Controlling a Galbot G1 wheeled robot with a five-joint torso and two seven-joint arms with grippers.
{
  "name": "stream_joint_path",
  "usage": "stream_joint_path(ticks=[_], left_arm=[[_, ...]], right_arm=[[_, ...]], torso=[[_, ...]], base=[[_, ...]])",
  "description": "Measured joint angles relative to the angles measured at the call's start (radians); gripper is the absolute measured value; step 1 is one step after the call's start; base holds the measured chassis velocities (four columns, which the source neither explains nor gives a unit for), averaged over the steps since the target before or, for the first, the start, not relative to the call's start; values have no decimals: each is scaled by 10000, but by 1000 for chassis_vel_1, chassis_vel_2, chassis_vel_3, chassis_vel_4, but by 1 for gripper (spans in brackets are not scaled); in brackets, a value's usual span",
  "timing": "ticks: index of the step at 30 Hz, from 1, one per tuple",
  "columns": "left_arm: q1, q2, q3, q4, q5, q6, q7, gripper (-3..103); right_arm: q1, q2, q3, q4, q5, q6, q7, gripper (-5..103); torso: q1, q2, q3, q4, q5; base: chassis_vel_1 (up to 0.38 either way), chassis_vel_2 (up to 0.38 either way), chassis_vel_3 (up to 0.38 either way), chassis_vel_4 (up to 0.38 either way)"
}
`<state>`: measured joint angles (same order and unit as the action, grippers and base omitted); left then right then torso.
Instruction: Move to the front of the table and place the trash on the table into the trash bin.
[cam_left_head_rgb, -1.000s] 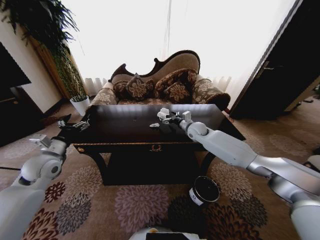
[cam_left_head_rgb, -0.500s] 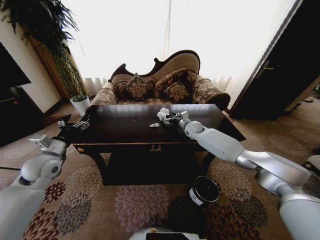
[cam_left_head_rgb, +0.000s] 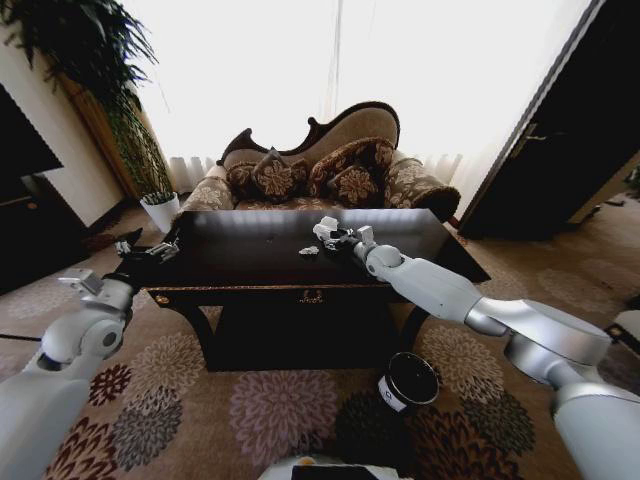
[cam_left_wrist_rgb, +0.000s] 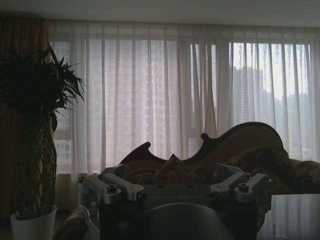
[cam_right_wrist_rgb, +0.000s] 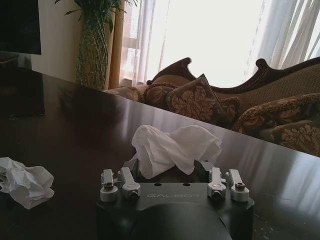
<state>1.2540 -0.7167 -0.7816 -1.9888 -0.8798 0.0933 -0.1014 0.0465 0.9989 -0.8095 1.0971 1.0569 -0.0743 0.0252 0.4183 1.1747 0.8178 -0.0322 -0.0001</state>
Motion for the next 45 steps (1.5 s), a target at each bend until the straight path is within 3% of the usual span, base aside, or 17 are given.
stream_joint_path(ticks=[1,4,10,13,19,32,45], left_arm=[[0,0,0,0,0,0,0,100],[0,0,0,0,0,0,0,100],[0,0,0,0,0,1,0,100],[0,0,0,0,0,1,0,100],[0,0,0,0,0,0,0,100],[0,0,0,0,0,0,0,100],[0,0,0,0,1,0,1,100]], right_arm=[[0,0,0,0,0,0,0,66],[-5,-21,-31,19,-13,6,15,50],[-10,-39,-23,2,-20,6,43,33],[-27,-78,3,17,-28,5,61,18],[-76,-178,50,108,-48,-14,83,1],[-169,-274,232,391,-38,-113,224,0],[-799,-1159,2035,2335,250,-416,901,0]], torso=[[0,0,0,0,0],[0,1,3,0,1],[2,0,5,-2,0],[4,-2,6,-2,1],[5,-4,7,-4,1],[6,-6,8,-2,2],[9,-9,8,-2,3]], base=[[0,0,0,0],[0,0,0,0],[0,0,0,0],[0,0,0,0],[0,0,0,0],[0,0,0,0],[0,0,0,0]])
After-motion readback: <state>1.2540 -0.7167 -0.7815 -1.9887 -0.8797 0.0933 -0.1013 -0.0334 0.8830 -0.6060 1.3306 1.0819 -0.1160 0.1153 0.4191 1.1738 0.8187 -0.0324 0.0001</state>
